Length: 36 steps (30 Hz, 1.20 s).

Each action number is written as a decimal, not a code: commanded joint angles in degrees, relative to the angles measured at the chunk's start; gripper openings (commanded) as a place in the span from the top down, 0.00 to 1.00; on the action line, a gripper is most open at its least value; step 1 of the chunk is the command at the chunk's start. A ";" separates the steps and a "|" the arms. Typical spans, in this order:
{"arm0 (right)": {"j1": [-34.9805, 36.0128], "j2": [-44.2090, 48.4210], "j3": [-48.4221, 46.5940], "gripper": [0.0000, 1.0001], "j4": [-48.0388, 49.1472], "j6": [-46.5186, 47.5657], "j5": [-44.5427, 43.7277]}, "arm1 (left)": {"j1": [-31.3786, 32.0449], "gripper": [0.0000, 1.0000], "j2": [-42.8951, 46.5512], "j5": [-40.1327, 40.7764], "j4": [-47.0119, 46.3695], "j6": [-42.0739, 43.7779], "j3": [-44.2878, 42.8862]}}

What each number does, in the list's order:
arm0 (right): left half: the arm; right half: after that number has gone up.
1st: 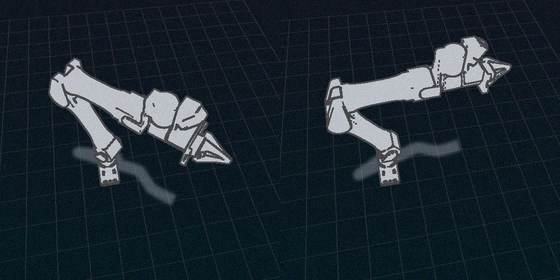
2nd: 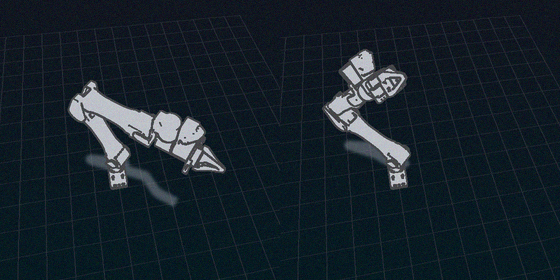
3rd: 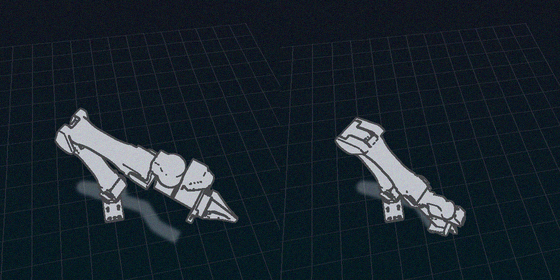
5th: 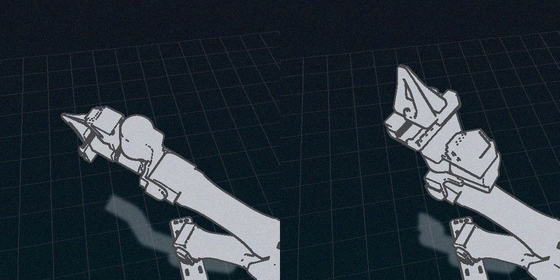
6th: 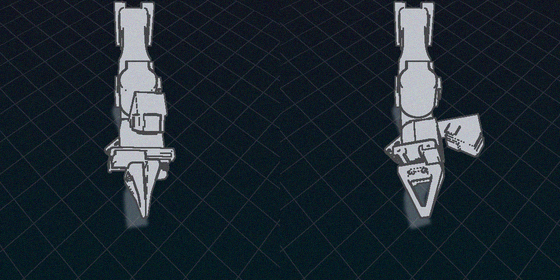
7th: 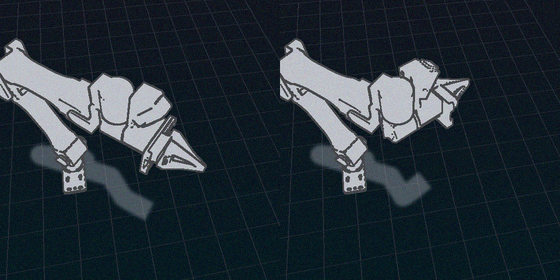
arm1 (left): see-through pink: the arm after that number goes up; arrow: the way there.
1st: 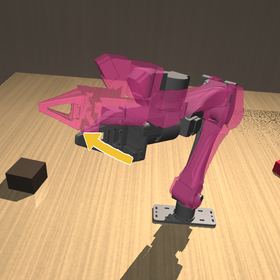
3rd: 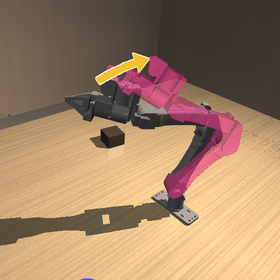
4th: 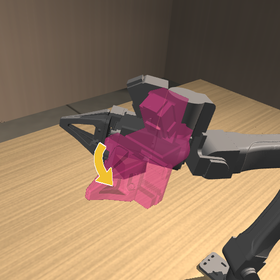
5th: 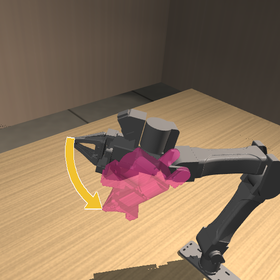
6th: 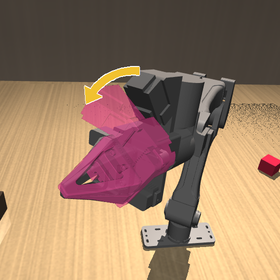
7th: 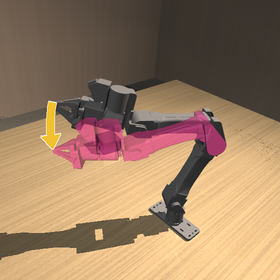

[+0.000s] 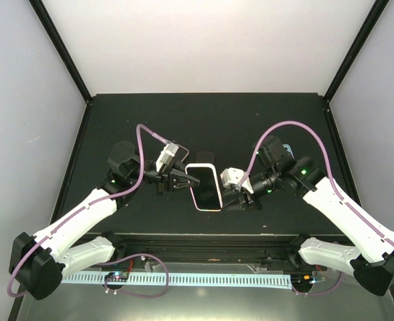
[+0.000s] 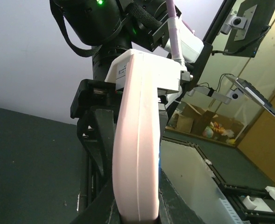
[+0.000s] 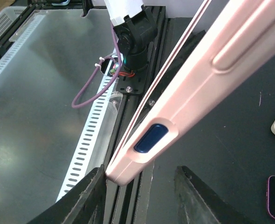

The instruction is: Take the phone out of the phone case

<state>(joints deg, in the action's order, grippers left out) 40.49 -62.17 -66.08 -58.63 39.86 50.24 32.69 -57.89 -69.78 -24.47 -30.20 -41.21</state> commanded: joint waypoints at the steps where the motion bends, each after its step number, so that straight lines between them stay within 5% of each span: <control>1: 0.22 -0.37 -1.90 0.59 1.23 -0.76 0.39 | -0.16 0.98 0.59 -1.24 -3.13 0.08 -0.68; 22: 2.47 -1.99 -5.59 0.81 -2.49 12.22 -9.30 | 0.23 0.98 0.24 -2.93 -6.32 -3.19 0.09; 36: 2.57 -3.60 -10.43 0.84 -4.82 16.58 -16.09 | 1.97 0.98 -0.58 -5.87 -11.30 -9.47 0.08</control>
<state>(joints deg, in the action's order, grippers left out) 43.11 -65.32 -75.24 -68.14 53.32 40.56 32.77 -59.40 -69.67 -32.58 -35.05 -40.23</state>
